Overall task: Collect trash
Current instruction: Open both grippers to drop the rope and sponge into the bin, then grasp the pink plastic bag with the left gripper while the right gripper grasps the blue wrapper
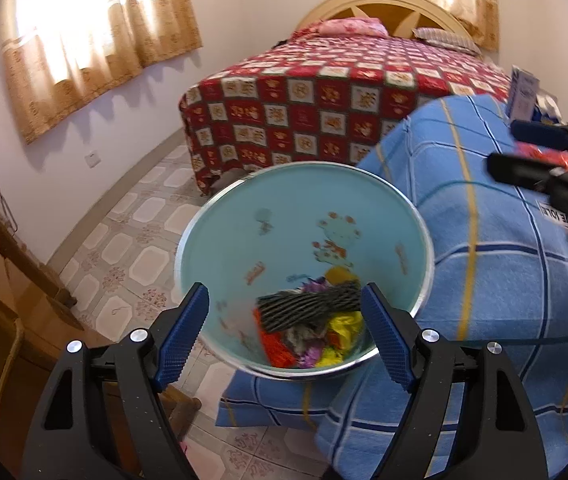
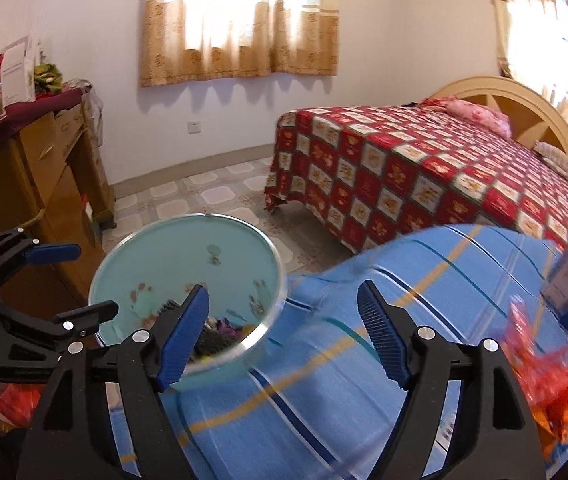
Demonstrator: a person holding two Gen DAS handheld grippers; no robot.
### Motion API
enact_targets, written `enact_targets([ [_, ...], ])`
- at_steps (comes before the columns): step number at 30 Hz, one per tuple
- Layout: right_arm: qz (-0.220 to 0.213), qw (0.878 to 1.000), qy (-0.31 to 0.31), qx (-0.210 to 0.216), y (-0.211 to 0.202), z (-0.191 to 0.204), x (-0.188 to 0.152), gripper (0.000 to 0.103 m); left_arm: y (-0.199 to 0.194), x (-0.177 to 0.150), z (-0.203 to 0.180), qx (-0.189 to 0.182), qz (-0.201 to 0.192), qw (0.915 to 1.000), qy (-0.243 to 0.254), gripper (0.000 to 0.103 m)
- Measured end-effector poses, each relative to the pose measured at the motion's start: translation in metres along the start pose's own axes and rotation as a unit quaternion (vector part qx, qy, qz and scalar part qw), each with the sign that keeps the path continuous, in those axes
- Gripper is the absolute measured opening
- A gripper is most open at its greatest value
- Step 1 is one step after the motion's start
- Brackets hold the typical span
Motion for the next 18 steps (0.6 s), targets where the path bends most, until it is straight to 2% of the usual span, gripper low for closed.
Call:
enact_targets([
  [6,-0.004,0.996,0.060,-0.070,-0.046,-0.075,-0.035,0.077,0.008,0.011,-0.045,-0.025,-0.001,0.9993,0.029,0.077],
  [9,-0.002,0.988,0.105,-0.113,-0.072,-0.121,-0.059,0.078,0.013,0.024,-0.074,-0.039,-0.006,0.9983,0.043,0.077],
  [13,0.006,0.972,0.160,-0.174,-0.102,-0.179,-0.098,0.079,0.016,0.041,-0.126,-0.068,-0.016,0.9954,0.066,0.077],
  [18,0.011,0.952,0.208,-0.224,-0.131,-0.229,-0.135,0.079,0.018,0.063,-0.194,-0.104,-0.027,0.9901,0.091,0.077],
])
Point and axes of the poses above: each gripper's, at about its wrist camera, not at the fingertips, and y roughly the way its jaws point, z to its left, x to its top, the point moved 9 cm from there along y, roughly the way its jaws point, and after that the axes turned 2 degrees about z, right-handed, at the moved point
